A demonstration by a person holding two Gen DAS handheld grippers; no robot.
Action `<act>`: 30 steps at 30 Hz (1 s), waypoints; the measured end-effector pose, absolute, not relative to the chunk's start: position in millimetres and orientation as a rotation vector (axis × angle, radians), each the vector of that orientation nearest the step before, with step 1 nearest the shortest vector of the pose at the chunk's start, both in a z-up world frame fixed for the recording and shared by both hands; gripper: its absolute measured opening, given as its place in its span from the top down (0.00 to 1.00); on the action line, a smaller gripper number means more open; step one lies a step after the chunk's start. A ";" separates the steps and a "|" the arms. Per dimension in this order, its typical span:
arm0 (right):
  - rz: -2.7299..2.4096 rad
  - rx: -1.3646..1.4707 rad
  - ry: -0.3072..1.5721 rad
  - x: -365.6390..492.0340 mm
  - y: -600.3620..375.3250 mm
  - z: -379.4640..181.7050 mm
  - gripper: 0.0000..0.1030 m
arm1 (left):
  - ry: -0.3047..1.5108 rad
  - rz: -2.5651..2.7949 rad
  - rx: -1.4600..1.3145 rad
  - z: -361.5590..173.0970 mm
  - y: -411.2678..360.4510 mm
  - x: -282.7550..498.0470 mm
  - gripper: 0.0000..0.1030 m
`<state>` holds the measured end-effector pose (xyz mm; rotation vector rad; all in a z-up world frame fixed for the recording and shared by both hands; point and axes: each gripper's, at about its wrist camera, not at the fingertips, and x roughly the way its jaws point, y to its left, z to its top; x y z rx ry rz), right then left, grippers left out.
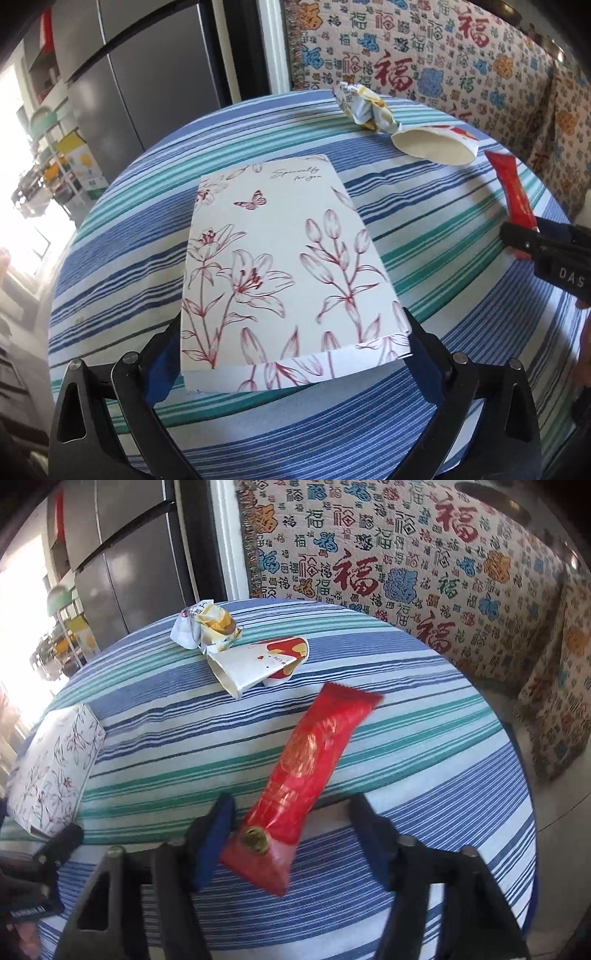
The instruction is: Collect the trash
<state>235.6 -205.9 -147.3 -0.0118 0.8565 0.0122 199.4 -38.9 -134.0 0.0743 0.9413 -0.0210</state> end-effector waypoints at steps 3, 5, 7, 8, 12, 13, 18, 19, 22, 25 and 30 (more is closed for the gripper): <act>-0.020 -0.038 0.860 230.2 -220.3 -146.1 0.48 | 0.957 0.004 -0.003 -136.3 -22.1 205.1 0.00; -0.058 -0.078 0.848 225.1 -228.5 -143.5 0.44 | 0.957 0.019 -0.014 -137.1 -14.4 213.7 0.00; -0.052 -0.066 0.844 224.4 -235.4 -142.9 0.44 | 0.956 0.016 -0.008 -137.1 -11.6 221.4 0.00; -0.043 -0.048 0.847 224.5 -238.3 -142.4 0.42 | 0.955 0.013 -0.009 -137.1 -11.3 220.4 0.00; 0.020 0.030 0.864 227.9 -249.3 -145.1 0.06 | 0.955 0.013 -0.013 -137.4 -13.1 219.9 0.00; 0.070 0.014 0.882 228.5 -241.2 -148.0 0.00 | 0.954 0.014 -0.012 -137.6 -13.8 219.4 0.00; 0.070 -0.031 0.898 230.8 -233.0 -147.6 0.00 | 0.955 0.013 -0.016 -138.7 -12.7 218.7 0.00; 0.068 -0.033 0.898 230.8 -232.1 -147.8 0.00 | 0.954 0.010 -0.019 -138.9 -10.9 218.6 0.00; 0.072 -0.032 0.901 229.3 -231.4 -148.3 0.00 | 0.954 0.015 -0.020 -138.5 -10.7 218.2 0.00; 0.071 -0.034 0.902 229.7 -230.9 -148.6 0.00 | 0.954 0.019 -0.022 -138.2 -13.1 217.9 0.00; 0.069 -0.037 0.899 231.5 -229.7 -148.9 0.00 | 0.953 0.019 -0.017 -138.8 -12.7 219.1 0.00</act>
